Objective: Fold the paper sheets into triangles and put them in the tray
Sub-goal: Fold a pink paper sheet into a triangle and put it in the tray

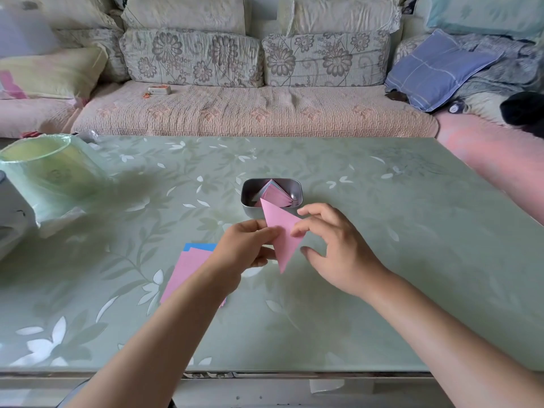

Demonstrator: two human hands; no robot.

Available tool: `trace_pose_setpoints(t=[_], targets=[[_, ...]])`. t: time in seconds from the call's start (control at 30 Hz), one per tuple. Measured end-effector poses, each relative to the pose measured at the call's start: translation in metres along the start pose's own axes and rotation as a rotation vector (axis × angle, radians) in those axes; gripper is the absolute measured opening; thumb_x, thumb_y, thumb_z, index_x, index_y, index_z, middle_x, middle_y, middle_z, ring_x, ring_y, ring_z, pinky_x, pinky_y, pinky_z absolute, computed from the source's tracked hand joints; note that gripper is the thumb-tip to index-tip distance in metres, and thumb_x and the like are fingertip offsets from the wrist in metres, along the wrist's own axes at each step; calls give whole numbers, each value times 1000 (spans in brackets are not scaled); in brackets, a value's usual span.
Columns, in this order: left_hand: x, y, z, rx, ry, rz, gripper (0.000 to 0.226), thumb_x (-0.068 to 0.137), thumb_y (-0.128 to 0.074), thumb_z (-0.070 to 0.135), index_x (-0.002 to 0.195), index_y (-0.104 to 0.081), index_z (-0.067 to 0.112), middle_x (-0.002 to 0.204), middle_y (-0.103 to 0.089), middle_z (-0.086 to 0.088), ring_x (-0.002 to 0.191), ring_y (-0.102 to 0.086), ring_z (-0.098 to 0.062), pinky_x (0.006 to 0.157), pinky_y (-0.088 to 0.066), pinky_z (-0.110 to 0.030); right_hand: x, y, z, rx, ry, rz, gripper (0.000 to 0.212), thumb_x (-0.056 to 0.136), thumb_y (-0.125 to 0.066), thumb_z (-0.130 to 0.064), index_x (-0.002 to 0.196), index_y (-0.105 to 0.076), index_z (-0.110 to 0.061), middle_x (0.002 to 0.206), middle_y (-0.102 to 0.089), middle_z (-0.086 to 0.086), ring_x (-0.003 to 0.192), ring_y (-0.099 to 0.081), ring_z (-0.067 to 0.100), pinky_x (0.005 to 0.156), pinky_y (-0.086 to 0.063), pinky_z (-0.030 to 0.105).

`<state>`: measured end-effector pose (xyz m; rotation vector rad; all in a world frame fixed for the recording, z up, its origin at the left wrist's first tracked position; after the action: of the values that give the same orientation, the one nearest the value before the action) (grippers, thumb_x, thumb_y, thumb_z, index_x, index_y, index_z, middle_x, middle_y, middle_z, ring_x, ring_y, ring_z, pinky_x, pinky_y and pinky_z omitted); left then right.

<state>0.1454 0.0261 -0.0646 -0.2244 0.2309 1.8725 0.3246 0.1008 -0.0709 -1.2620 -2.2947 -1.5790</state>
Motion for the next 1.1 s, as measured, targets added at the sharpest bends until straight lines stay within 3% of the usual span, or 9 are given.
trace_pose_setpoints(t=[0.07,0.23,0.33,0.43,0.5,0.7,0.87,0.97,1.1], targets=[[-2,-2,1,3,10,-29,6,92,-66,24,88,-67,19,95,-77,-9,78,-73,-24,59,-41,-25,-1,0,1,20,-8,5,25,76,-82,-7,97,-73,-18,126,-58,0,111,-60,16,97,-47,42],[-5,-7,3,64,3,-84,14,96,-58,23,97,-71,19,94,-77,3,81,-76,-21,62,-39,-27,1,1,5,193,-129,10,5,87,-77,-28,90,-74,-25,118,-65,-11,96,-65,2,90,-45,18],[-6,-8,4,110,-16,-78,19,96,-55,24,100,-74,25,93,-77,8,80,-75,-15,65,-42,-26,3,-1,10,374,-354,-25,5,88,-76,-30,85,-73,-27,104,-72,-17,96,-66,0,87,-46,22],[-7,-7,4,162,-46,-96,17,95,-59,31,100,-74,28,95,-76,12,83,-74,-12,73,-46,-28,5,0,12,542,-478,-4,6,87,-77,-27,82,-74,-25,78,-72,-4,72,-60,5,72,-45,27],[-6,-6,4,201,-70,-127,17,94,-59,31,101,-74,29,97,-76,13,86,-73,-11,76,-48,-28,5,1,12,598,-511,16,7,86,-77,-25,81,-74,-23,80,-72,10,70,-58,11,70,-45,32],[-5,-9,3,116,-198,-60,17,88,-65,31,103,-72,26,93,-76,5,87,-71,-12,69,-53,-26,5,6,9,583,-514,-65,11,85,-79,-29,81,-73,-21,74,-73,5,63,-59,11,58,-42,22],[-2,-12,-1,92,-280,69,3,89,-71,23,88,-71,21,77,-76,3,68,-71,-11,57,-52,-18,5,5,7,622,-502,-68,12,83,-78,-24,87,-66,-25,80,-73,6,72,-69,23,71,-51,43],[-3,-12,-2,79,-287,68,7,88,-73,23,82,-71,22,74,-76,3,67,-72,-12,55,-50,-16,5,5,7,647,-549,-77,24,81,-75,-31,102,-63,-27,85,-75,1,73,-72,19,71,-50,33],[-3,-14,-3,83,-290,75,7,88,-73,23,81,-72,22,75,-76,3,67,-73,-13,55,-51,-15,5,4,6,690,-599,-77,4,90,-74,-26,89,-76,-23,82,-77,2,68,-70,12,60,-48,14]])
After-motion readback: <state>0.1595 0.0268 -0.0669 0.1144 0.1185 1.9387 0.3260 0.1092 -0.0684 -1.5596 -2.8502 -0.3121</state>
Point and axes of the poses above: each hand's wrist, its own x-axis towards the middle knuckle, its own y-axis out of the back of the hand, z = x × y, the point moved 1 cm from there along x, towards the middle knuckle
